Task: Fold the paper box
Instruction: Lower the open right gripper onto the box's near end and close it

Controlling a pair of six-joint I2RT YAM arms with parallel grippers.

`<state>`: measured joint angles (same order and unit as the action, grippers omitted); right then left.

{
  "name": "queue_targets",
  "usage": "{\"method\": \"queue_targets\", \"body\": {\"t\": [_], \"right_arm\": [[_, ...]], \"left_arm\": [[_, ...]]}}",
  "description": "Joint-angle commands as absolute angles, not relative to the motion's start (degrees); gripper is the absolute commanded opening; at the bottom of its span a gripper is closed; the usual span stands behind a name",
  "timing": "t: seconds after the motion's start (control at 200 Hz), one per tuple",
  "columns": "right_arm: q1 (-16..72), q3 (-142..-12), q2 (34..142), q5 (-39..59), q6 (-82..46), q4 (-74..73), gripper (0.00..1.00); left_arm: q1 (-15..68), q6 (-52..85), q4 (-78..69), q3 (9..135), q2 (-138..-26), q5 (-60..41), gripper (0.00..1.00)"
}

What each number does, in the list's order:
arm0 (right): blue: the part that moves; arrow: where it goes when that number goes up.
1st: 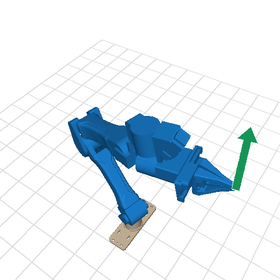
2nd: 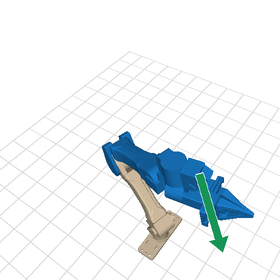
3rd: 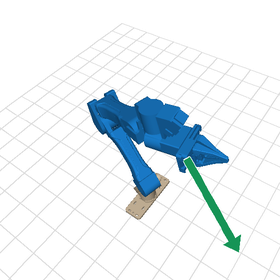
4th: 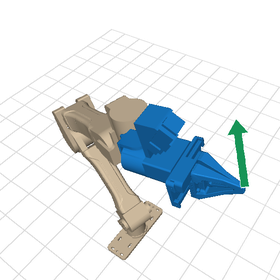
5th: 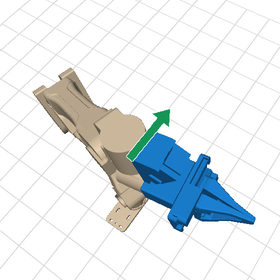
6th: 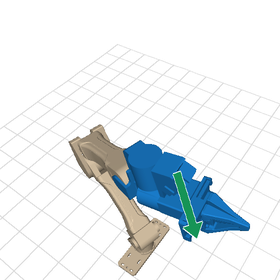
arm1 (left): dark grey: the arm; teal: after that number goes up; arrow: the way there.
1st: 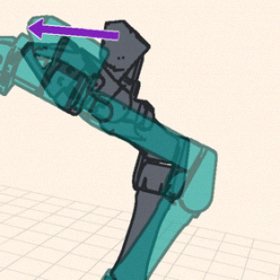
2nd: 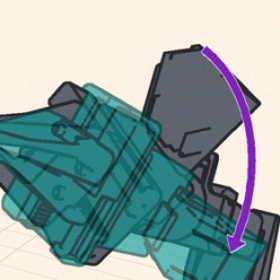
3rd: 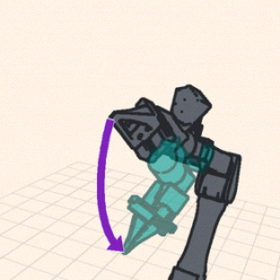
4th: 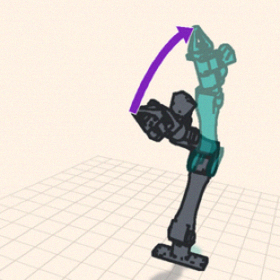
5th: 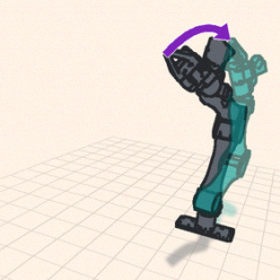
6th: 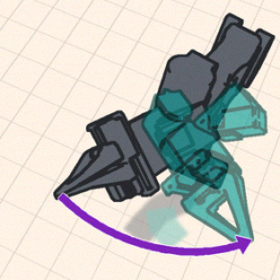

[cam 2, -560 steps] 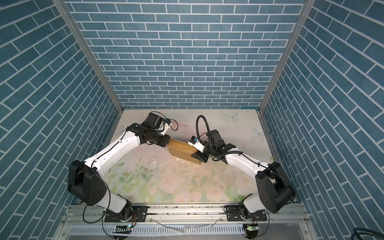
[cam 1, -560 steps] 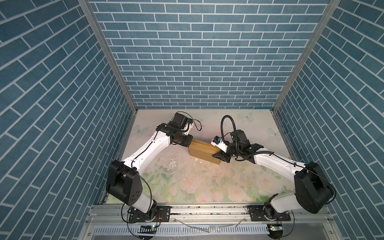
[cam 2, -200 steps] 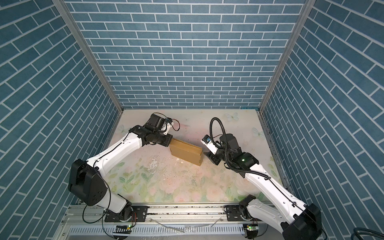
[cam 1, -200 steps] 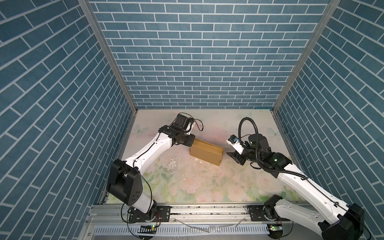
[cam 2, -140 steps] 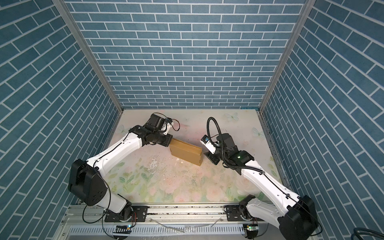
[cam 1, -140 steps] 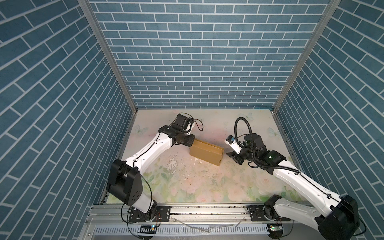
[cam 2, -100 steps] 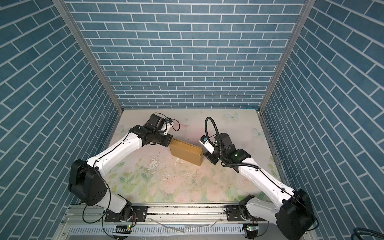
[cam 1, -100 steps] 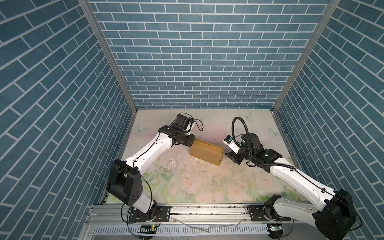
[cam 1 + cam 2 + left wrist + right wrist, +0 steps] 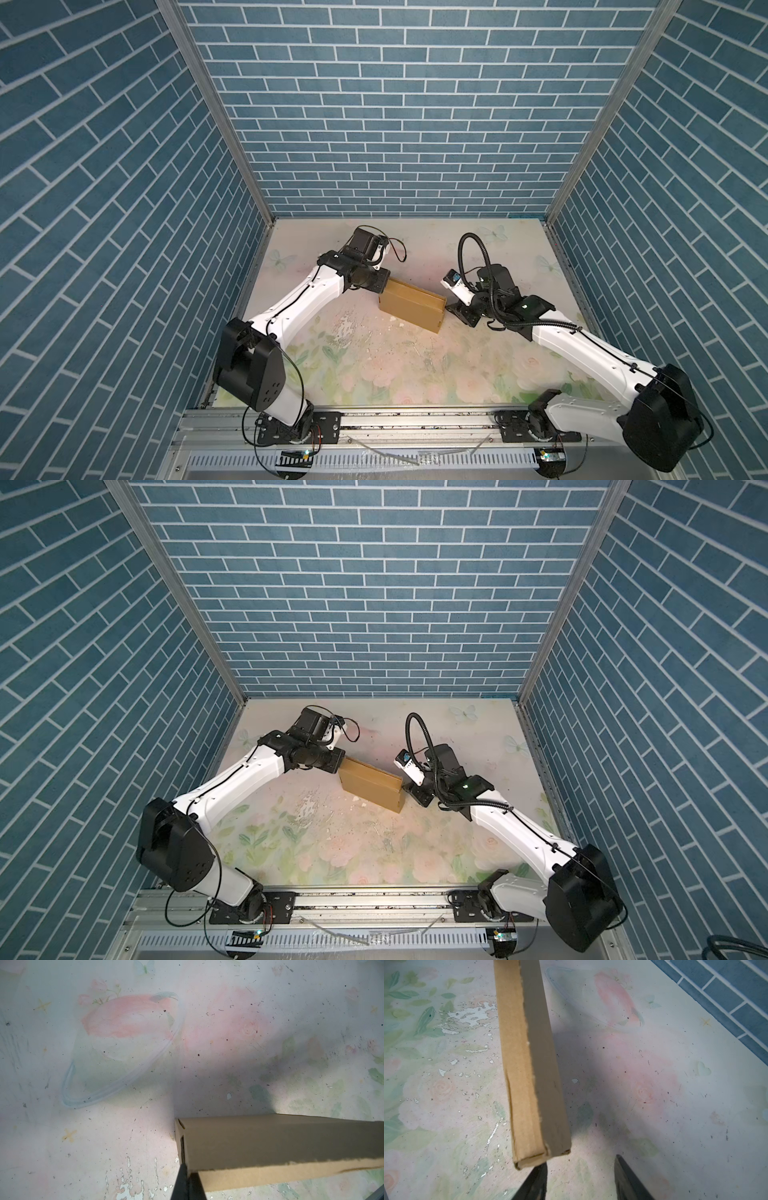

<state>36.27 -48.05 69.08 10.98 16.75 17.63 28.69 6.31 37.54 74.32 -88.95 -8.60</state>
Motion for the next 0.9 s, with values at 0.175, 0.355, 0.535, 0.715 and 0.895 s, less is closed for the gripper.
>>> {"method": "queue_targets", "body": {"t": [0.175, 0.355, 0.535, 0.715, 0.895], "right_arm": [[36.40, -51.04, 68.12, 12.75, 15.87, 16.94, 0.52], [36.35, -50.65, 66.61, 11.00, 16.38, 20.95, 0.52], [36.85, -49.42, 62.71, 10.38, 18.47, 23.24, 0.52], [38.35, -49.65, 62.33, 9.43, 21.19, 23.84, 0.55], [40.66, -53.11, 66.57, 5.61, 25.40, 24.70, 0.58]], "left_arm": [[29.18, 6.97, 38.82, 73.70, -89.46, -9.09, 0.04], [29.18, 7.35, 38.26, 73.18, -89.55, -8.69, 0.04], [29.18, 7.49, 37.59, 72.51, -89.65, -8.14, 0.04], [29.18, 7.47, 37.39, 72.37, -90.00, -7.71, 0.04], [29.18, 7.53, 37.28, 72.19, -89.76, -7.65, 0.04]]}}
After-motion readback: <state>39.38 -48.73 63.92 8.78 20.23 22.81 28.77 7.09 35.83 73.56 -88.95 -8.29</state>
